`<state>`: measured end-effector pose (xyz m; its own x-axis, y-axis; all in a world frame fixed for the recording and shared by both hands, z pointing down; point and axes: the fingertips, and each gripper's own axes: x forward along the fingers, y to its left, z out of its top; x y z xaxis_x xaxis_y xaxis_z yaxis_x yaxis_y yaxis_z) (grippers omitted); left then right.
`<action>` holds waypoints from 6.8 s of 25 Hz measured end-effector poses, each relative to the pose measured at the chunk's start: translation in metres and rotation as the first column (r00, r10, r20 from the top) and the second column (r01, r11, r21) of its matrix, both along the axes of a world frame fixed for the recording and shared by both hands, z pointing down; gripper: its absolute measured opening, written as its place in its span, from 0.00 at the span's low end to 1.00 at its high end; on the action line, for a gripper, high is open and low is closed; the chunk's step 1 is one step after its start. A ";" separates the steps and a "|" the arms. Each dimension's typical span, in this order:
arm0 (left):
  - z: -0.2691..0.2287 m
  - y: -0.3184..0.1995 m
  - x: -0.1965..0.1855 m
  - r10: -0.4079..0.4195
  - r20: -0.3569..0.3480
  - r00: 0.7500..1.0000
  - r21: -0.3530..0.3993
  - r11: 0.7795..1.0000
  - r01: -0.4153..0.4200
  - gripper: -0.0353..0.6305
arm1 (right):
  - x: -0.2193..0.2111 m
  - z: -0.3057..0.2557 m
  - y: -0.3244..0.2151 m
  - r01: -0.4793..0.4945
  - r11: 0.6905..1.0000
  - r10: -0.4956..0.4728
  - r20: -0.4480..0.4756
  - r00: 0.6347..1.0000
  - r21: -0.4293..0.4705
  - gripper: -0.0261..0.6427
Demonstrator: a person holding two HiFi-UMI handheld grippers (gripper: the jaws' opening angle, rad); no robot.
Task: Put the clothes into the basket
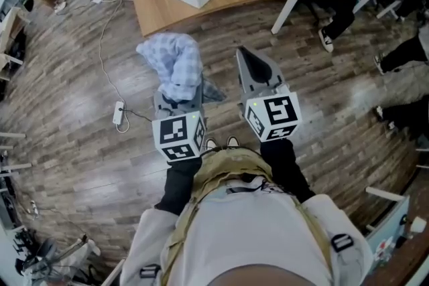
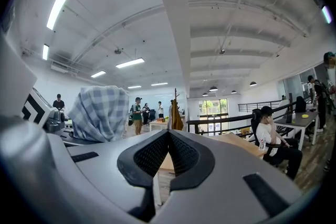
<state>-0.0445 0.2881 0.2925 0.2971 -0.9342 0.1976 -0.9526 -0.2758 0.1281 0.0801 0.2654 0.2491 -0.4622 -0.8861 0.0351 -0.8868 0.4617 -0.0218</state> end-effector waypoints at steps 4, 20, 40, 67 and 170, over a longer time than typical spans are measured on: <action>0.004 -0.001 -0.007 0.011 -0.003 1.000 -0.007 1.000 -0.011 0.38 | -0.008 0.004 -0.001 -0.012 1.000 0.012 -0.009 1.000 -0.008 0.07; 0.037 0.012 -0.080 -0.074 -0.017 0.997 -0.062 0.995 0.072 0.38 | -0.034 0.033 0.002 -0.031 0.999 0.031 -0.008 0.999 -0.021 0.07; 0.049 -0.160 -0.120 -0.176 -0.013 0.984 -0.060 0.983 0.175 0.38 | -0.048 0.052 -0.189 0.038 0.999 -0.037 -0.031 0.999 0.020 0.07; 0.062 -0.435 -0.068 -0.128 0.015 0.992 -0.145 0.981 0.129 0.38 | -0.041 0.089 -0.454 0.144 0.982 -0.148 -0.020 0.989 -0.125 0.07; 0.465 -0.614 -0.011 0.867 0.234 -0.440 -0.944 0.093 -0.318 0.46 | -0.043 0.295 -0.570 0.118 0.703 -0.549 -0.430 0.716 -0.702 0.07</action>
<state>-0.0554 -0.3263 0.7575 -0.0001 0.0736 0.9973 0.3994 -0.9143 0.0675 0.0373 -0.3042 0.5442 -0.4114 -0.3530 0.8403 -0.5959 0.8018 0.0450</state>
